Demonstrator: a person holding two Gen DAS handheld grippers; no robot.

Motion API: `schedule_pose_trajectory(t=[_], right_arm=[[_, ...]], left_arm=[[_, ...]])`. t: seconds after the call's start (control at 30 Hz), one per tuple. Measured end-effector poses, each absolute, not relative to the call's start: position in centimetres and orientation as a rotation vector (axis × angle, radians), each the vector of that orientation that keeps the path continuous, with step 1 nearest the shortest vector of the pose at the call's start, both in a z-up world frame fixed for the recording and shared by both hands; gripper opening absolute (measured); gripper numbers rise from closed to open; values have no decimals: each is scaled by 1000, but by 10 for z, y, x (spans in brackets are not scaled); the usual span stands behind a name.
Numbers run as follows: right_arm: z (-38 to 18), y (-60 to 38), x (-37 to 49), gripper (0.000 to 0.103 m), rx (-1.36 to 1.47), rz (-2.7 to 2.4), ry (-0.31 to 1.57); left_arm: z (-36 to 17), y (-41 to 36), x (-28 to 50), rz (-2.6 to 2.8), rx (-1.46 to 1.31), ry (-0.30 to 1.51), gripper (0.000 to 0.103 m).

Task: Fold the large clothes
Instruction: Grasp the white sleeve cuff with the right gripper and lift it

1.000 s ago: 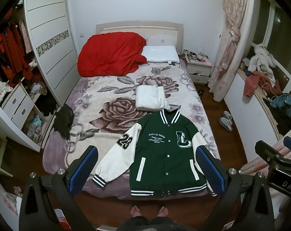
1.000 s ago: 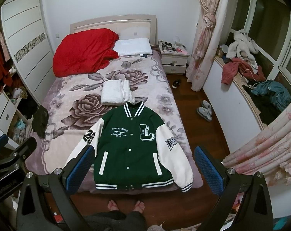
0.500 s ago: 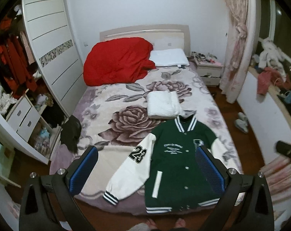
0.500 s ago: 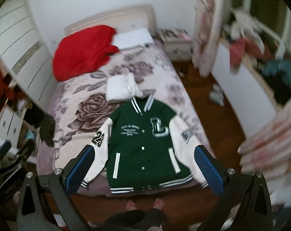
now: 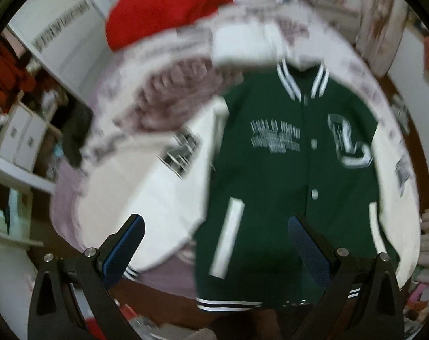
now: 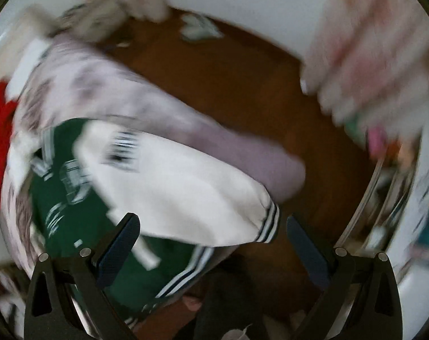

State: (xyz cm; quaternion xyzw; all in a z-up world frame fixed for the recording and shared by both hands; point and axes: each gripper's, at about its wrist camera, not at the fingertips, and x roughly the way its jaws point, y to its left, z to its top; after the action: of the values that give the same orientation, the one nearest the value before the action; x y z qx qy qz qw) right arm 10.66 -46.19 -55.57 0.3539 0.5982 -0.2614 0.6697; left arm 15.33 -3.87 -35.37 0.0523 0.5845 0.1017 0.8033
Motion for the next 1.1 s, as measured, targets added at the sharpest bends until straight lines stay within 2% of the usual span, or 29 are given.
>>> schedule_pose_trajectory(t=[0.07, 0.13, 0.23, 0.33, 0.47, 0.5, 0.53, 0.57, 0.6, 0.67, 0.83, 1.1], right_arm=[[-634, -490, 74, 103, 962, -602, 1383], [-689, -507, 42, 103, 1109, -634, 1367], [-761, -516, -6, 103, 1420, -602, 1249], [-818, -493, -31, 103, 1734, -431, 1080], [-852, -459, -28, 103, 1979, -324, 800], [-852, -455, -25, 93, 1970, -352, 775], [-847, -454, -21, 68, 1923, -406, 778], [-837, -455, -17, 55, 1838, -470, 801], [-830, -455, -16, 36, 1781, -503, 803], [-814, -458, -16, 23, 1721, -536, 775], [-754, -496, 14, 17, 1597, -545, 699], [-633, -626, 158, 14, 1376, -535, 607]], left_arm=[[-399, -51, 157, 230, 121, 1319, 103], [-435, -66, 162, 235, 135, 1369, 103], [-470, -88, 172, 236, 155, 1388, 103], [-490, -106, 182, 239, 172, 1408, 103], [-497, -128, 196, 235, 173, 1404, 103], [-497, -134, 198, 230, 185, 1398, 103], [-497, -138, 201, 226, 193, 1391, 103], [-498, -143, 204, 222, 206, 1382, 103], [-497, -148, 206, 216, 221, 1374, 103], [-498, -159, 210, 202, 250, 1357, 103], [-502, -174, 227, 192, 265, 1346, 103], [-540, -197, 293, 110, 287, 1365, 103]])
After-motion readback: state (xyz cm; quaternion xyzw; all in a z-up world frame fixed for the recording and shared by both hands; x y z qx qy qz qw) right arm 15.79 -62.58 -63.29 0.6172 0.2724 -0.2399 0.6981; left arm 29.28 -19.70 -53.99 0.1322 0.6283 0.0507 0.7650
